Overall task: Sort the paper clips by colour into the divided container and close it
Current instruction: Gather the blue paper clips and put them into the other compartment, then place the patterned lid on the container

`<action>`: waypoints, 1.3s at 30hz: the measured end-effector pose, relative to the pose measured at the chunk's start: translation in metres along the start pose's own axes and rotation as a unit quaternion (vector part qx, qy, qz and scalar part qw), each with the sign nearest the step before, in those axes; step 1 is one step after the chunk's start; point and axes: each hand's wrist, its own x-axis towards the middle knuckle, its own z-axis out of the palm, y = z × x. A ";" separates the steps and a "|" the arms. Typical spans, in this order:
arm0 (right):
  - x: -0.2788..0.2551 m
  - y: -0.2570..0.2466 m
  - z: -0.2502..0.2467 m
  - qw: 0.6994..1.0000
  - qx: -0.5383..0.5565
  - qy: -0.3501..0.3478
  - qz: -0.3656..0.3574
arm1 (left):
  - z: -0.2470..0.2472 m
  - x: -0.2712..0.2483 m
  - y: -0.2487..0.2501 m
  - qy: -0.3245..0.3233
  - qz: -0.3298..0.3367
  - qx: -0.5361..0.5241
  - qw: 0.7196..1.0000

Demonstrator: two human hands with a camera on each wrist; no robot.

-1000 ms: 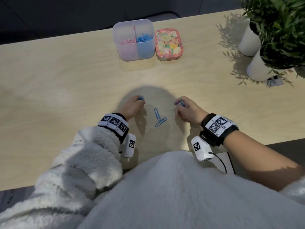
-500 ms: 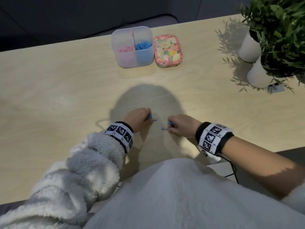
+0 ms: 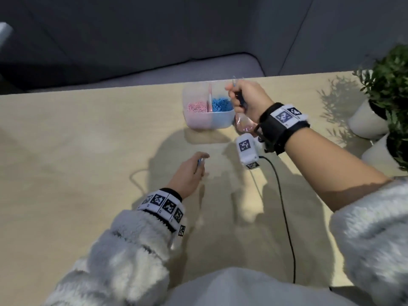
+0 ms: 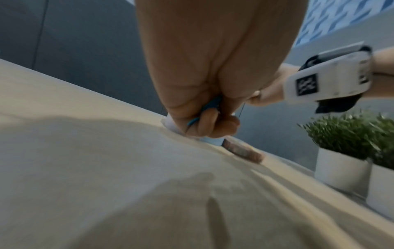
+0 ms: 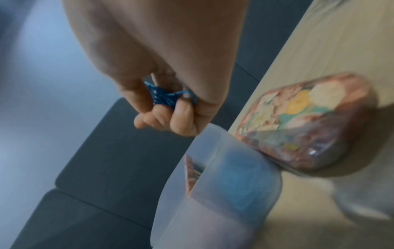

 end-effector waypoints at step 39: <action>-0.004 0.089 -0.045 0.821 -0.507 0.245 0.097 | -0.037 0.094 0.007 0.146 -0.054 -0.086 0.984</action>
